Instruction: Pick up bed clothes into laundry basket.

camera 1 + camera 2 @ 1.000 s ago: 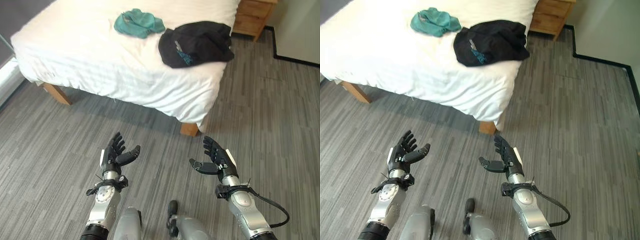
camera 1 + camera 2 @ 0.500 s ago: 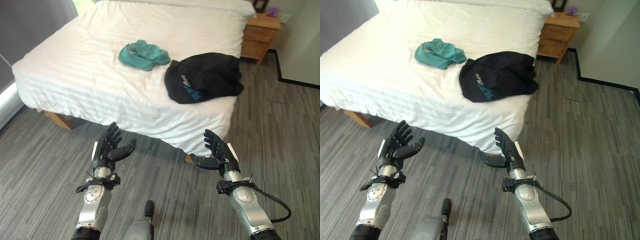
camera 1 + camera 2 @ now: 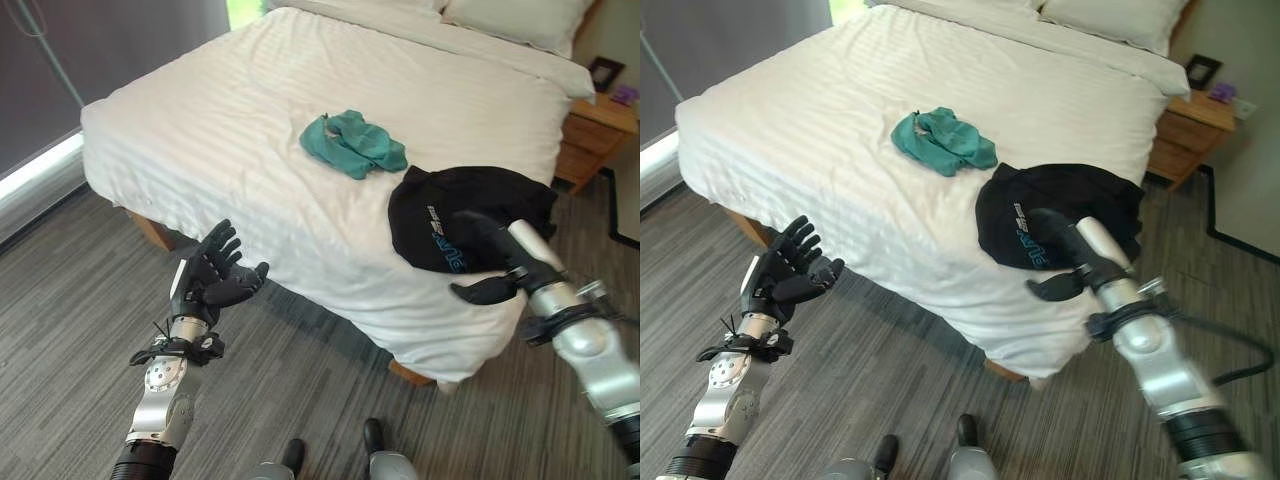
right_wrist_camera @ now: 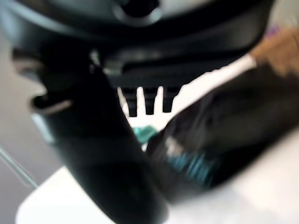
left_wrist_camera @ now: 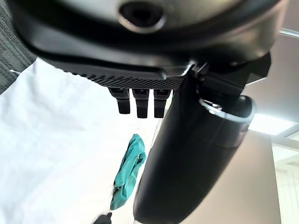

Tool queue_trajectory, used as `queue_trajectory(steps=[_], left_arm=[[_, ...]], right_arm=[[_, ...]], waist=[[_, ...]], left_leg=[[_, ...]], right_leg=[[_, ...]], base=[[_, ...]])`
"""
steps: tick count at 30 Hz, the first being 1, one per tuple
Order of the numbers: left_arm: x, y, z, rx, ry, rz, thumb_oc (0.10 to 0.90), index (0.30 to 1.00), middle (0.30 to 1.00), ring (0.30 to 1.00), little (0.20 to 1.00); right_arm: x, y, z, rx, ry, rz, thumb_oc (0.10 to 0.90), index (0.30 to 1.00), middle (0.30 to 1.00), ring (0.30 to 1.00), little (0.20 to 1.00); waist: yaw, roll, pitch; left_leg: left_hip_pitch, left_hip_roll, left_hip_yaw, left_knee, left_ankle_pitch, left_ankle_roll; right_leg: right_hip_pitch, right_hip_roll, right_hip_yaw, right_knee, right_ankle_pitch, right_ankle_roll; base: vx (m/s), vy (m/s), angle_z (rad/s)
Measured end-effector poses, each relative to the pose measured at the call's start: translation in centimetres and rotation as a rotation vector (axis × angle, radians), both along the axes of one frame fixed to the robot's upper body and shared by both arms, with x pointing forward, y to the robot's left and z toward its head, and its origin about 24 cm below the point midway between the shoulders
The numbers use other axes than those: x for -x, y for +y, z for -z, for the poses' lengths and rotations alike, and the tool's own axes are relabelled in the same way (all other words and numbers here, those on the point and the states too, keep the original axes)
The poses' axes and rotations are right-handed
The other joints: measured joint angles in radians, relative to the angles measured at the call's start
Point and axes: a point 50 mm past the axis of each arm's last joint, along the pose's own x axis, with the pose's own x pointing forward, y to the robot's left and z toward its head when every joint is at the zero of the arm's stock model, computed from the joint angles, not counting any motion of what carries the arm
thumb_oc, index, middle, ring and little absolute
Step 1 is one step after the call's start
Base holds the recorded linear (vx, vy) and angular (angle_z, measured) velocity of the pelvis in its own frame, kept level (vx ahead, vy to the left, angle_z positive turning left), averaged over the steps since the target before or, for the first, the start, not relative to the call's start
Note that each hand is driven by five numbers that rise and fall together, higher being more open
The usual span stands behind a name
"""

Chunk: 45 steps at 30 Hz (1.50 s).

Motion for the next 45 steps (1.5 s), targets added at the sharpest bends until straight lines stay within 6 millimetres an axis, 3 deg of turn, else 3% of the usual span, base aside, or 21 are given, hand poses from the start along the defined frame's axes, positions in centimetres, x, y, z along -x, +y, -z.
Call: queue_trajectory(steps=[2, 3, 4, 5, 6, 8, 12, 15, 20, 27, 31, 33, 34, 36, 39, 40, 41, 42, 45], left_arm=[[0.8, -0.5, 1.0, 0.031, 0.035, 0.015, 0.800, 0.900, 0.900, 0.900, 0.900], [1.3, -0.6, 1.7, 0.073, 0.064, 0.006, 0.800, 0.900, 0.900, 0.900, 0.900], [1.2, -1.2, 1.9, 0.082, 0.076, 0.043, 0.800, 0.900, 0.900, 0.900, 0.900], [1.3, -1.3, 1.9, 0.085, 0.079, 0.056, 0.800, 0.900, 0.900, 0.900, 0.900], [1.6, -1.0, 2.0, 0.070, 0.091, 0.066, 0.800, 0.900, 0.900, 0.900, 0.900], [1.6, -0.3, 1.9, 0.051, 0.101, 0.069, 0.800, 0.900, 0.900, 0.900, 0.900], [1.2, -0.1, 1.3, 0.037, 0.081, 0.075, 0.800, 0.900, 0.900, 0.900, 0.900], [1.2, 0.0, 1.2, 0.016, 0.082, 0.087, 0.800, 0.900, 0.900, 0.900, 0.900], [1.5, 0.4, 0.4, -0.047, 0.077, 0.128, 0.800, 0.900, 0.900, 0.900, 0.900], [1.4, 0.5, -1.3, -0.061, 0.015, 0.121, 0.800, 0.900, 0.900, 0.900, 0.900], [1.2, -0.1, -2.7, -0.069, -0.043, 0.157, 0.800, 0.900, 0.900, 0.900, 0.900], [0.8, -0.7, -3.0, -0.073, -0.054, 0.183, 0.800, 0.900, 0.900, 0.900, 0.900], [0.7, -1.1, -3.0, -0.071, -0.056, 0.197, 0.800, 0.900, 0.900, 0.900, 0.900], [0.3, -1.7, -3.3, -0.074, -0.072, 0.226, 0.800, 0.900, 0.900, 0.900, 0.900], [-0.2, -1.9, -3.7, -0.119, -0.085, 0.242, 0.800, 0.900, 0.900, 0.900, 0.900], [-0.4, -1.9, -3.9, -0.136, -0.094, 0.255, 0.800, 0.900, 0.900, 0.900, 0.900], [-0.8, -2.1, -4.4, -0.138, -0.114, 0.265, 0.800, 0.900, 0.900, 0.900, 0.900], [-0.9, -2.2, -4.6, -0.139, -0.122, 0.266, 0.800, 0.900, 0.900, 0.900, 0.900], [-1.0, -1.9, -4.9, -0.148, -0.129, 0.256, 0.800, 0.900, 0.900, 0.900, 0.900]], right_arm=[[-1.1, -1.9, -2.5, 0.056, -0.022, 0.082, 0.800, 0.900, 0.900, 0.900, 0.900], [-3.0, -2.6, -4.2, 0.193, 0.037, 0.125, 0.800, 0.900, 0.900, 0.900, 0.900], [-2.9, -4.0, -6.2, 0.277, 0.055, 0.197, 0.800, 0.900, 0.900, 0.900, 0.900], [-2.8, -4.4, -7.3, 0.299, 0.037, 0.223, 0.800, 0.900, 0.900, 0.900, 0.900], [-3.3, -4.4, -10.1, 0.332, -0.023, 0.257, 0.800, 0.900, 0.900, 0.900, 0.900], [-4.4, -3.8, -13.7, 0.376, -0.093, 0.286, 0.800, 0.900, 0.900, 0.900, 0.900], [-4.5, -3.4, -16.9, 0.382, -0.179, 0.323, 0.800, 0.900, 0.900, 0.900, 0.900], [-5.3, -2.6, -17.6, 0.435, -0.173, 0.330, 0.800, 0.900, 0.900, 0.900, 0.900], [-6.6, -2.6, -15.3, 0.451, -0.081, 0.367, 0.800, 0.900, 0.900, 0.900, 0.900], [-6.4, -3.6, -14.3, 0.421, -0.046, 0.443, 0.800, 0.900, 0.900, 0.900, 0.900], [-5.9, -4.6, -14.0, 0.354, -0.072, 0.500, 0.800, 0.900, 0.900, 0.900, 0.900], [-5.7, -5.1, -12.4, 0.357, -0.034, 0.503, 0.800, 0.900, 0.900, 0.900, 0.900], [-5.9, -5.1, -10.0, 0.389, 0.023, 0.477, 0.800, 0.900, 0.900, 0.900, 0.900], [-6.0, -4.8, -7.0, 0.389, 0.092, 0.425, 0.800, 0.900, 0.900, 0.900, 0.900], [-6.1, -4.3, -7.4, 0.319, -0.008, 0.402, 0.800, 0.900, 0.900, 0.900, 0.900], [-6.0, -4.3, -6.6, 0.321, 0.014, 0.389, 0.800, 0.900, 0.900, 0.900, 0.900], [-5.8, -4.5, -6.4, 0.303, 0.008, 0.393, 0.518, 0.476, 0.476, 0.476, 0.476], [-5.6, -4.8, -5.8, 0.294, 0.015, 0.397, 0.400, 0.300, 0.300, 0.300, 0.300], [-5.0, -5.3, -5.0, 0.249, 0.003, 0.403, 0.400, 0.300, 0.300, 0.300, 0.300]], waist=[[0.003, 0.003, 0.000], [-0.012, 0.005, -0.001], [-0.002, 0.011, -0.002], [-0.003, 0.014, -0.003], [-0.006, 0.020, -0.002], [0.004, 0.026, -0.002], [0.021, 0.037, 0.000], [0.042, 0.046, 0.004], [0.079, 0.082, 0.022], [0.100, 0.148, 0.048], [0.106, 0.148, 0.057], [0.111, 0.146, 0.073], [0.110, 0.139, 0.087], [0.105, 0.141, 0.133], [0.092, 0.138, 0.167], [0.083, 0.132, 0.170], [0.087, 0.132, 0.170], [0.086, 0.131, 0.170], [0.092, 0.132, 0.170]], left_leg=[[-0.007, 0.026, 0.004, -0.006, -0.002, -0.014], [-0.009, 0.032, 0.001, 0.000, -0.003, -0.024], [-0.016, 0.036, 0.001, -0.004, 0.006, -0.037], [-0.016, 0.041, 0.000, -0.010, 0.007, -0.039], [-0.013, 0.055, 0.005, -0.022, 0.008, -0.040], [-0.012, 0.066, 0.005, -0.025, 0.008, -0.041], [-0.025, 0.074, -0.007, -0.027, 0.007, -0.046], [-0.065, 0.075, -0.017, -0.026, 0.011, -0.055], [-0.109, 0.078, -0.029, -0.025, 0.024, -0.071], [-0.155, 0.078, -0.019, -0.024, 0.027, -0.072], [-0.228, 0.080, -0.014, -0.022, 0.036, -0.084], [-0.250, 0.080, -0.008, -0.022, 0.039, -0.089], [-0.260, 0.080, -0.001, -0.020, 0.040, -0.089], [-0.266, 0.081, 0.002, -0.020, 0.040, -0.089], [-0.271, 0.080, 0.010, -0.023, 0.040, -0.089], [-0.265, 0.080, 0.010, -0.023, 0.040, -0.089], [-0.262, 0.080, 0.009, -0.023, 0.040, -0.089], [-0.261, 0.080, 0.009, -0.022, 0.040, -0.089], [-0.249, 0.079, 0.010, -0.022, 0.040, -0.089]], right_leg=[[0.017, 0.021, -0.032, -0.040, 0.020, -0.020], [0.018, 0.026, -0.048, -0.041, 0.021, -0.021], [0.017, 0.029, -0.053, -0.041, 0.019, -0.024], [0.017, 0.034, -0.059, -0.041, 0.015, -0.028], [0.016, 0.046, -0.070, -0.041, 0.013, -0.030], [0.016, 0.056, -0.076, -0.047, 0.010, -0.033], [0.015, 0.062, -0.099, -0.048, 0.004, -0.042], [-0.017, 0.063, -0.104, -0.048, 0.002, -0.039], [-0.054, 0.066, -0.115, -0.041, 0.009, -0.049], [-0.103, 0.068, -0.109, -0.041, 0.022, -0.057], [-0.177, 0.071, -0.104, -0.041, 0.030, -0.060], [-0.200, 0.071, -0.105, -0.041, 0.036, -0.063], [-0.211, 0.075, -0.104, -0.041, 0.036, -0.063], [-0.218, 0.072, -0.103, -0.040, 0.037, -0.063], [-0.228, 0.070, -0.100, -0.040, 0.041, -0.060], [-0.221, 0.070, -0.101, -0.041, 0.040, -0.060], [-0.218, 0.070, -0.103, -0.041, 0.039, -0.059], [-0.217, 0.070, -0.101, -0.041, 0.039, -0.059], [-0.203, 0.068, -0.103, -0.041, 0.039, -0.059]], base=[[0.05, -0.117, 0.11], [0.07, -0.123, 0.17], [0.09, -0.069, 0.21], [0.09, -0.074, 0.23], [0.08, -0.081, 0.13], [0.03, -0.094, 0.02], [-0.04, -0.056, 0.18], [-0.04, -0.040, 0.15], [0.00, -0.043, 0.09], [-0.04, -0.033, -0.04], [-0.07, -0.039, -0.02], [-0.02, -0.042, -0.06], [0.00, -0.038, -0.06], [0.01, -0.006, -0.05], [0.01, -0.003, -0.06], [0.01, 0.013, 0.04], [0.01, 0.019, 0.04], [0.01, 0.019, 0.05], [0.00, 0.012, 0.00]])
